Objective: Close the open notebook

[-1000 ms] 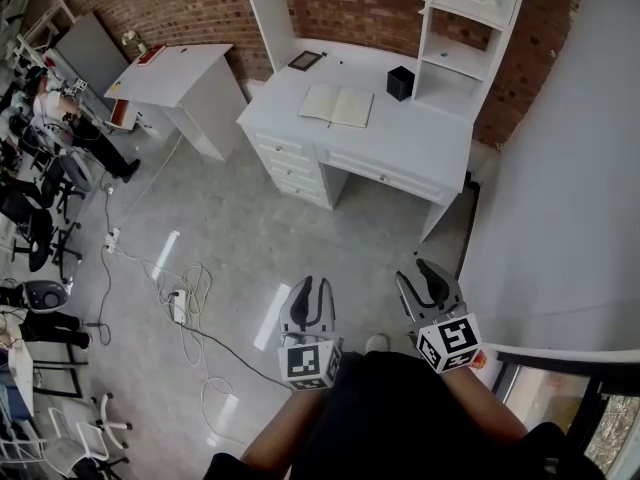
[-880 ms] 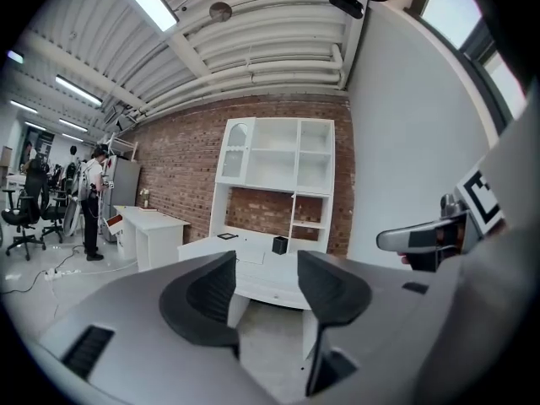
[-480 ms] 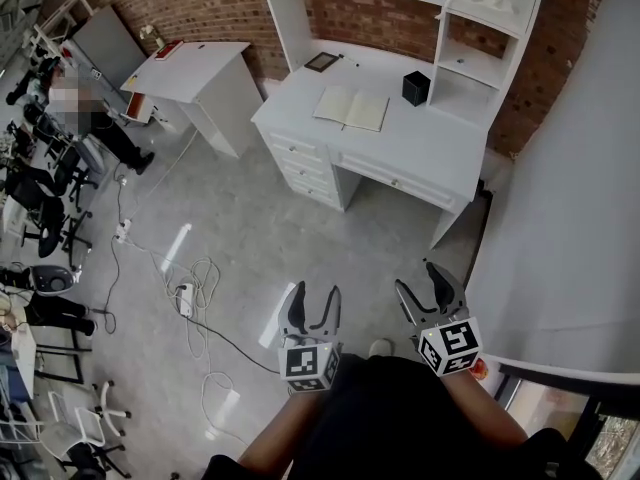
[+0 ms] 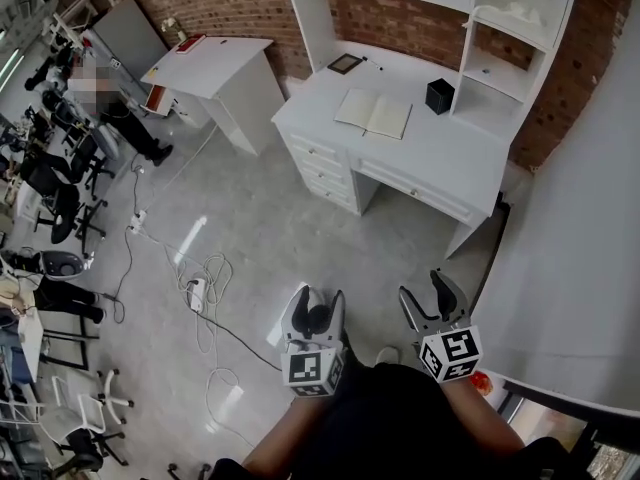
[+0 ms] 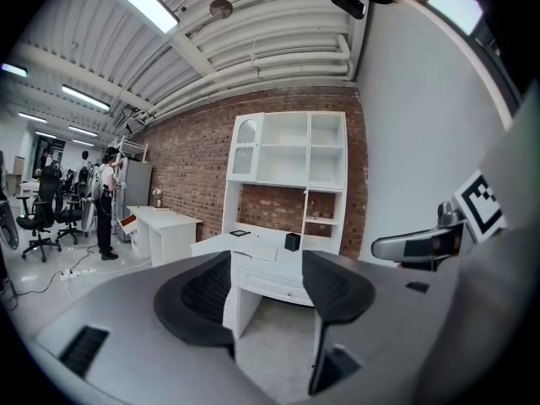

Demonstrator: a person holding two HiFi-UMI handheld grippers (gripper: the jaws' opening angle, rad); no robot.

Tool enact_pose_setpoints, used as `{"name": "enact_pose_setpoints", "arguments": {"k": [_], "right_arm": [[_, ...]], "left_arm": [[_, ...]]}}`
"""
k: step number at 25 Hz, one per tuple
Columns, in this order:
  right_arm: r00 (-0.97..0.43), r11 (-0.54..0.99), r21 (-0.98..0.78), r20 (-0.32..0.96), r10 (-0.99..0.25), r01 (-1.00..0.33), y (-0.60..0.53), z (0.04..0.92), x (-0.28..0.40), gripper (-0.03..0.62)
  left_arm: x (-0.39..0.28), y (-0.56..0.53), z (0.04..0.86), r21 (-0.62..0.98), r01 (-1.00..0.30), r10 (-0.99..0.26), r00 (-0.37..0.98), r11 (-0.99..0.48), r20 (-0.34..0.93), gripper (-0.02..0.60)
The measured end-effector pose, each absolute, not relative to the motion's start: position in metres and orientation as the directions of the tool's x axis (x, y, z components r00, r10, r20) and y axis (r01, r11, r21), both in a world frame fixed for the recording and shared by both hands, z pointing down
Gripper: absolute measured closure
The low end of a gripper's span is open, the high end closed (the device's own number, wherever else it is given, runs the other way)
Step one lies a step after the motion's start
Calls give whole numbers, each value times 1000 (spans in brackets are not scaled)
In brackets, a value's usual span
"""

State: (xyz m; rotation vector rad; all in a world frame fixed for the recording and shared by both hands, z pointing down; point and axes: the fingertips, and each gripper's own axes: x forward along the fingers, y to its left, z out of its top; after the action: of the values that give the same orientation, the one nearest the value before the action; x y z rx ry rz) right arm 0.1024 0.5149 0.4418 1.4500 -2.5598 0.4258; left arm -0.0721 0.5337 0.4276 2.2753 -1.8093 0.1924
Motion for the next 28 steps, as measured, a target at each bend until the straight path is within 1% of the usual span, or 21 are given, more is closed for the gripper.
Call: {"name": "enact_pose_setpoints", "arguments": {"k": [7,18,28], "right_arm": [[-485,459,-157,302,-821,-874,468,450,76,326],[-454,447,-106,358,-816,-888,362,456,20,326],[-406,413,-76,410,-817,-908,254,444,-48,323]], "left_arm": [[-98,484,434,109,-964,-933,261,-241,249,339],[-153,362,433,141,-943,-921,326,-301,215,339],[-231,256,426,187,-927,-904,363,-326,226,339]]}}
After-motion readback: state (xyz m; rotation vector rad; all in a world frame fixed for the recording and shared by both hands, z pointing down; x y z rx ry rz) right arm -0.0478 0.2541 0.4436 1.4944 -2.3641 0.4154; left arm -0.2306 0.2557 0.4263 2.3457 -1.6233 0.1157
